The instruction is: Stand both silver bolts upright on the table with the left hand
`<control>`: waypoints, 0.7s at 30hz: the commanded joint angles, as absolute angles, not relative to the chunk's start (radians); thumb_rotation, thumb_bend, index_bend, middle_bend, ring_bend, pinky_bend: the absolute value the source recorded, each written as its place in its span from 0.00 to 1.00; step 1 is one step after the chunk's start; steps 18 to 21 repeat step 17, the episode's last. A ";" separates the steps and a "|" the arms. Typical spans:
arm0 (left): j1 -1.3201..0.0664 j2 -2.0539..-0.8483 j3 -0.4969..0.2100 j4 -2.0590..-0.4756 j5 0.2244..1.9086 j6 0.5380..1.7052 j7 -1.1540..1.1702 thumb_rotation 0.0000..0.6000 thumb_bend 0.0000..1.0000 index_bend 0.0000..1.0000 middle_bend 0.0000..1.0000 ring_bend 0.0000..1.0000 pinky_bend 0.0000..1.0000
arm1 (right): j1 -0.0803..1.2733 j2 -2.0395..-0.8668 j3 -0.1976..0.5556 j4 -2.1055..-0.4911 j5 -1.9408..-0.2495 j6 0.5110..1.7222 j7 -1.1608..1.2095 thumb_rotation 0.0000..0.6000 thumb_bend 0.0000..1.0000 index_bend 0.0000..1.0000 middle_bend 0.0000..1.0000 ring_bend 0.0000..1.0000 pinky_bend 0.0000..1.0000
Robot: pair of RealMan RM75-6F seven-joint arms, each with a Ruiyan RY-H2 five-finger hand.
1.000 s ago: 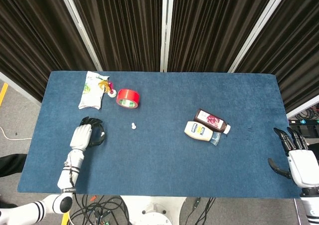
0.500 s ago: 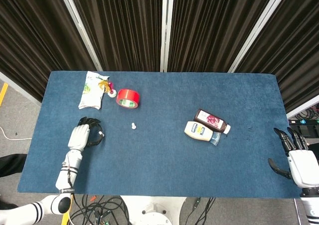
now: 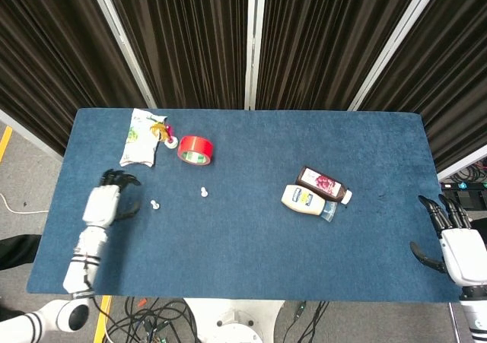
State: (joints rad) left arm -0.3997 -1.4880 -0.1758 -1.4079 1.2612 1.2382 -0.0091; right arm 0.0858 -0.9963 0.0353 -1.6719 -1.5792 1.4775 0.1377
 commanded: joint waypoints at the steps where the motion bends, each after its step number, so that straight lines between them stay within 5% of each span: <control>1: -0.341 -1.378 -0.153 -1.432 1.306 1.319 0.036 1.00 0.28 0.28 0.20 0.06 0.01 | 0.093 -1.003 0.034 -1.659 -1.582 1.469 0.155 1.00 0.22 0.03 0.13 0.00 0.00; 6: -0.250 -1.285 -0.106 -1.458 1.341 1.420 0.042 1.00 0.25 0.23 0.10 0.00 0.00 | 0.094 -1.023 0.044 -1.633 -1.599 1.500 0.172 1.00 0.22 0.03 0.10 0.00 0.00; 21: -0.090 -1.185 -0.024 -1.618 1.375 1.574 0.128 1.00 0.25 0.24 0.10 0.00 0.00 | 0.085 -1.053 0.032 -1.618 -1.623 1.524 0.180 1.00 0.22 0.03 0.12 0.00 0.00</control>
